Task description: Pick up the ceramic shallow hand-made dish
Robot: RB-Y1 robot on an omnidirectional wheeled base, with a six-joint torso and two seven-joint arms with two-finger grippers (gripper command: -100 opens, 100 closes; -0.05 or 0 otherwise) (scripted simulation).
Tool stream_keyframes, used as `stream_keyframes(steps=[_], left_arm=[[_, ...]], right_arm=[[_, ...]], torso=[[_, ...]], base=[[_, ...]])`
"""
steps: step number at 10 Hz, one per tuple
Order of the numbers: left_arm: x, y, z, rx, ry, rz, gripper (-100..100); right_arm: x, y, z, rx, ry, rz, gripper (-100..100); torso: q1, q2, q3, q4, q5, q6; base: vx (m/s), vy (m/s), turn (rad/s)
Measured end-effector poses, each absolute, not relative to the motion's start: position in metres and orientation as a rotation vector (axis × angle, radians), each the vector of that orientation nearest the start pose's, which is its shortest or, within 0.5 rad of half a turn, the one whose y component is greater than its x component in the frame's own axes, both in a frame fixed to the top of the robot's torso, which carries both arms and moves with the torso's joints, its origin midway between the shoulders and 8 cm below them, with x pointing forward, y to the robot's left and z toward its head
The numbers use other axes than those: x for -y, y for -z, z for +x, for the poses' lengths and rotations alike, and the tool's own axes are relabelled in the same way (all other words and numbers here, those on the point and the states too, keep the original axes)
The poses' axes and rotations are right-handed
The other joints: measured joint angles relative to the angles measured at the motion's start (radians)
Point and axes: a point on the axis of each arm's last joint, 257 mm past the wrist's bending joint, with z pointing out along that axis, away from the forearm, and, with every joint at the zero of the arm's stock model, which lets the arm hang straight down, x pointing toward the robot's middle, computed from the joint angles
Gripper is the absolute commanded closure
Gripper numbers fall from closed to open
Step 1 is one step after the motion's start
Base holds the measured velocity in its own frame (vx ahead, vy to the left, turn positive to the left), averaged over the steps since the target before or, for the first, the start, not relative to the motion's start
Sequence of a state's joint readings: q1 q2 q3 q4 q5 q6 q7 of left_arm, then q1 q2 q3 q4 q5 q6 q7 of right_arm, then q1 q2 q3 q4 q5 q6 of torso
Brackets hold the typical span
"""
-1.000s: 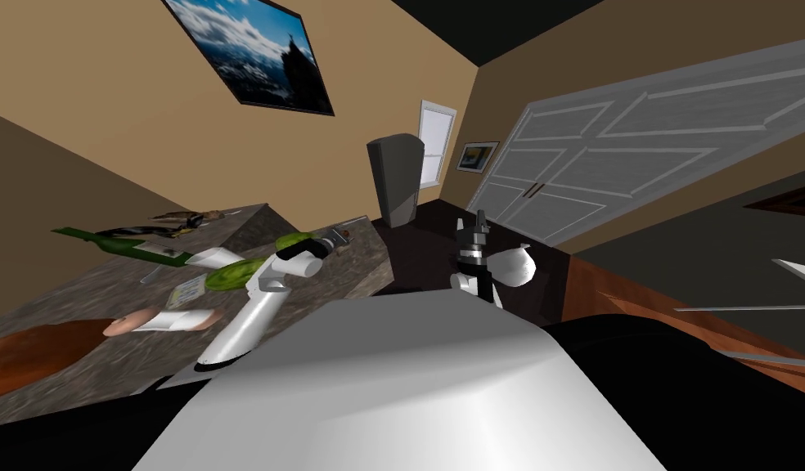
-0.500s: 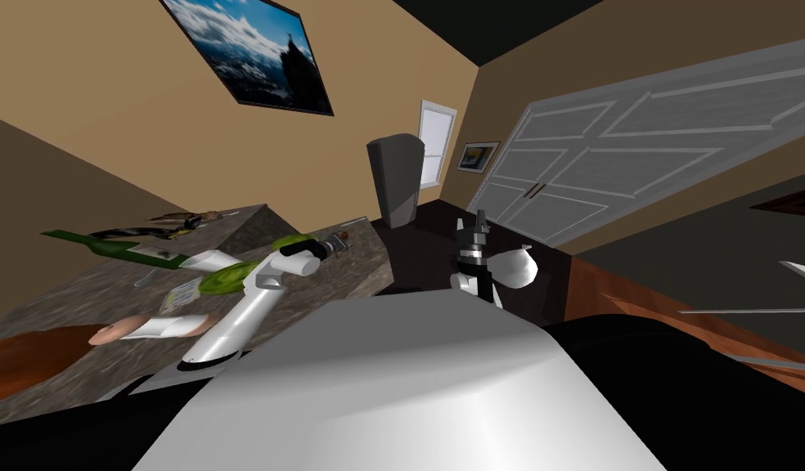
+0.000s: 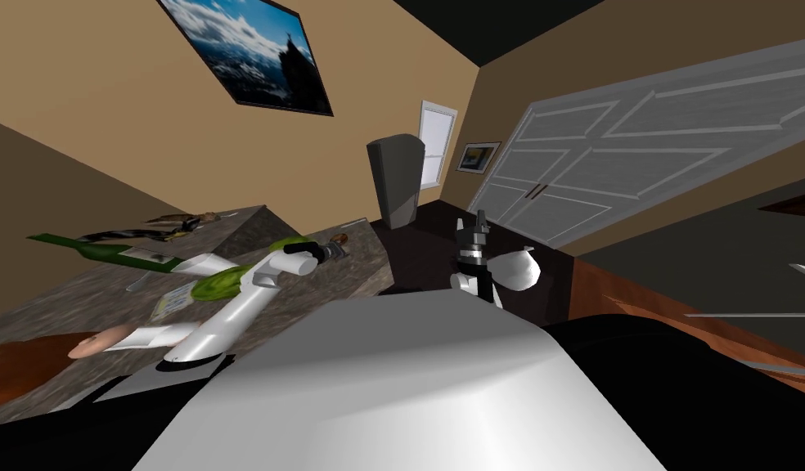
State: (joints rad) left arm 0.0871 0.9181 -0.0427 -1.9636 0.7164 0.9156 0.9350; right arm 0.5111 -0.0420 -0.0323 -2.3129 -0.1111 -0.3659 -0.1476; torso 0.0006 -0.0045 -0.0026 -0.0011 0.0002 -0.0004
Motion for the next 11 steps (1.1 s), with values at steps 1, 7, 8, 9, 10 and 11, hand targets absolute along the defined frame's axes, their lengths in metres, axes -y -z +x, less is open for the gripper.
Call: stream_keyframes(steps=[1,7,8,9,10,11], left_arm=[[-0.377,0.265,0.437,-1.265,0.967,-2.351,-100],[-0.397,0.305,0.397,-1.253,0.734,-2.509,0],[-0.397,0.305,0.397,-1.253,0.735,-2.508,-100],[-0.398,0.309,0.398,-1.248,0.734,-2.511,-100],[-0.400,0.315,0.399,-1.242,0.733,-2.513,-100],[-0.404,0.321,0.398,-1.237,0.731,-2.515,-100]], right_arm=[[0.301,-0.010,0.355,-0.606,-1.449,0.843,0],[0.301,-0.010,0.355,-0.606,-1.449,0.843,0],[0.301,-0.010,0.355,-0.606,-1.449,0.843,0],[0.301,-0.010,0.355,-0.606,-1.449,0.843,0],[0.301,-0.010,0.355,-0.606,-1.449,0.843,0],[0.301,-0.010,0.355,-0.606,-1.449,0.843,0]], torso=[[0.000,0.000,0.000,0.000,0.000,0.000],[0.000,0.004,0.002,0.001,0.000,0.000],[0.000,0.004,0.002,0.001,0.000,0.000],[0.000,0.005,0.003,0.001,0.000,0.000],[0.000,0.005,0.003,0.001,0.000,0.000],[0.000,0.005,0.003,0.001,0.000,0.000]], base=[[0.044,0.016,0.001],[0.032,0.009,0.002],[0.000,0.000,0.000],[0.000,0.000,0.000],[-0.001,0.000,-0.011],[0.000,0.000,0.000]])
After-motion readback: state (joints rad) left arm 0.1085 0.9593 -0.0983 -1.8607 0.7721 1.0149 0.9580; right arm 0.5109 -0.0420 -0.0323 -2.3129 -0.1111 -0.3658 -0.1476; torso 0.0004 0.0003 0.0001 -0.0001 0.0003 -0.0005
